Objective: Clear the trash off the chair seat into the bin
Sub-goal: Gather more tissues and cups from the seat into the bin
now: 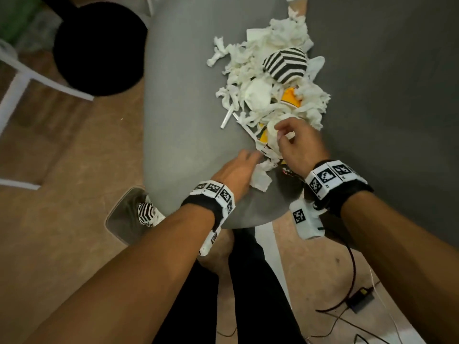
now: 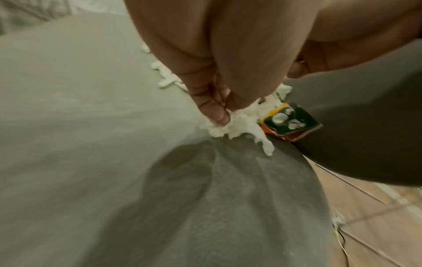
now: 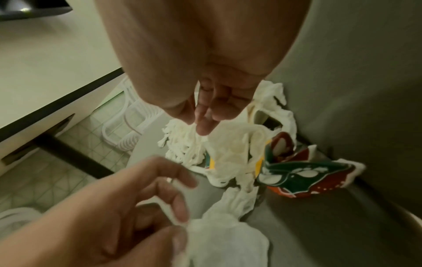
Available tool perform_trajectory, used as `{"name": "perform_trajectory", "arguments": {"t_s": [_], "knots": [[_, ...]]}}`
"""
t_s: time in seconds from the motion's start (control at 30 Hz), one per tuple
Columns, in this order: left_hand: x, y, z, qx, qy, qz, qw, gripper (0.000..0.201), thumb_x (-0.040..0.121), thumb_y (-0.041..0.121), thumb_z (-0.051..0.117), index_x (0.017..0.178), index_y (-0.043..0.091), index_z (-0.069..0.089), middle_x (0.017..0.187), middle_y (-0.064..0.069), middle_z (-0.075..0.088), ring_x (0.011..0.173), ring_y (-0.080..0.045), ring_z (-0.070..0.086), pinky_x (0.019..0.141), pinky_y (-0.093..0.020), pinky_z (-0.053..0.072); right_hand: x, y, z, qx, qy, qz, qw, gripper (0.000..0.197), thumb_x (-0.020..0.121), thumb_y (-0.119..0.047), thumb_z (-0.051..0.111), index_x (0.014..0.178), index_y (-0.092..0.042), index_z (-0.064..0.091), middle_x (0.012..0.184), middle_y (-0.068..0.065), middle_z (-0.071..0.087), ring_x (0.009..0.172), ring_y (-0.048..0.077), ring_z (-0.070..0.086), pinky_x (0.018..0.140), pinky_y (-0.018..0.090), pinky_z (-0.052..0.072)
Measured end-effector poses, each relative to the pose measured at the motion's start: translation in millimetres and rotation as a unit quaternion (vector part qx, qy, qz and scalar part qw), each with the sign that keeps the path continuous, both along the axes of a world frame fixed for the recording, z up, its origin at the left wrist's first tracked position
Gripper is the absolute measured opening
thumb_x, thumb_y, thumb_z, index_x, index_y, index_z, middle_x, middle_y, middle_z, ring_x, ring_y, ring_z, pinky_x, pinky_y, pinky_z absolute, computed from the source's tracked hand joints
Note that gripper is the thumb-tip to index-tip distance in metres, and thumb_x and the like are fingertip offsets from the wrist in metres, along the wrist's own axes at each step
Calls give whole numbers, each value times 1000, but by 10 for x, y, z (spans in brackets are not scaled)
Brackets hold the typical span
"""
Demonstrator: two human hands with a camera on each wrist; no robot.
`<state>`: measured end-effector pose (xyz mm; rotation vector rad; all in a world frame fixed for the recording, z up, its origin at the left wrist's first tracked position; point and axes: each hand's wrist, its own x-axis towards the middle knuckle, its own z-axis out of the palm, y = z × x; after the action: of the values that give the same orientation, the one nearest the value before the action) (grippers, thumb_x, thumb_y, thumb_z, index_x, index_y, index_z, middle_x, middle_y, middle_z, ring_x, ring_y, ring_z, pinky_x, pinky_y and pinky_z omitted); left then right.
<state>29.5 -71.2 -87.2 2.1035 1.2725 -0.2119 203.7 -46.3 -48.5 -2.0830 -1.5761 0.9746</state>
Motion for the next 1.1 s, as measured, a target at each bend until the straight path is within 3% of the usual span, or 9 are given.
{"name": "perform_trajectory", "arguments": {"t_s": [0.07, 0.13, 0.2, 0.4, 0.57, 0.67, 0.77, 0.93, 1.1], "knots": [[204, -45, -24, -8, 7, -81, 997, 59, 87, 3, 57, 141, 20, 42, 134, -16, 44, 98, -33, 59, 80, -41, 54, 78, 14, -10, 13, -8, -32, 999, 26, 89, -10, 55, 111, -18, 67, 111, 0, 65, 86, 17, 63, 86, 31, 52], [297, -73, -119, -30, 27, -105, 994, 37, 91, 15, 55, 128, 20, 53, 127, -14, 49, 103, -32, 57, 85, -42, 51, 89, 36, -24, 27, -15, -45, 999, 31, 86, -7, 55, 114, -15, 67, 117, 4, 63, 98, 21, 64, 93, 33, 51], [316, -43, -155, -55, 28, -74, 995, 21, 91, 21, 55, 112, 18, 58, 112, -13, 56, 99, -33, 59, 83, -41, 50, 51, 85, -42, 24, -28, -34, 999, 38, 85, -7, 57, 121, -14, 66, 127, 6, 60, 113, 26, 59, 101, 37, 47], [140, 267, -74, 12, -25, 118, 993, 26, 84, 3, 57, 109, 6, 51, 107, -18, 56, 96, -37, 54, 79, -42, 45, 75, 175, -151, -94, -156, 72, 981, 77, 76, -25, 73, 145, -30, 40, 153, 2, 35, 134, 36, 38, 110, 49, 36], [41, 671, -92, -18, 46, 101, 994, 67, 85, 3, 57, 145, 18, 34, 121, -19, 52, 110, -38, 54, 90, -43, 47, 26, 219, -211, -103, -234, 113, 960, 78, 73, -42, 74, 142, -35, 38, 132, 12, 56, 125, 37, 47, 105, 49, 33], [87, 744, -136, -79, 62, 10, 995, 67, 88, 24, 61, 148, 30, 31, 126, -18, 47, 112, -40, 53, 88, -35, 41, 2, 206, -180, -82, -212, 105, 968, 53, 80, -41, 64, 131, -34, 52, 122, 7, 64, 123, 34, 49, 103, 47, 32], [90, 695, -192, -73, 87, 18, 993, 67, 83, 10, 64, 142, 26, 36, 125, -16, 48, 112, -39, 52, 92, -42, 48, -2, 214, -115, -80, -154, 103, 979, 32, 89, -29, 56, 121, -29, 61, 113, 4, 68, 117, 31, 53, 99, 44, 37], [-92, 566, -203, 1, 30, 134, 991, 25, 87, 0, 51, 108, 11, 57, 110, -13, 50, 92, -33, 55, 76, -37, 48, -114, 279, -99, -66, -31, 82, 994, 32, 92, -22, 57, 124, -22, 61, 119, 4, 68, 111, 27, 61, 93, 38, 51], [-455, 419, -175, 19, -43, 267, 963, 19, 88, -1, 50, 97, 12, 60, 101, -5, 48, 85, -23, 49, 74, -22, 34, -238, 308, -127, -81, 55, 58, 994, 30, 94, -20, 57, 124, -19, 62, 118, 2, 68, 110, 21, 62, 93, 27, 46]]}}
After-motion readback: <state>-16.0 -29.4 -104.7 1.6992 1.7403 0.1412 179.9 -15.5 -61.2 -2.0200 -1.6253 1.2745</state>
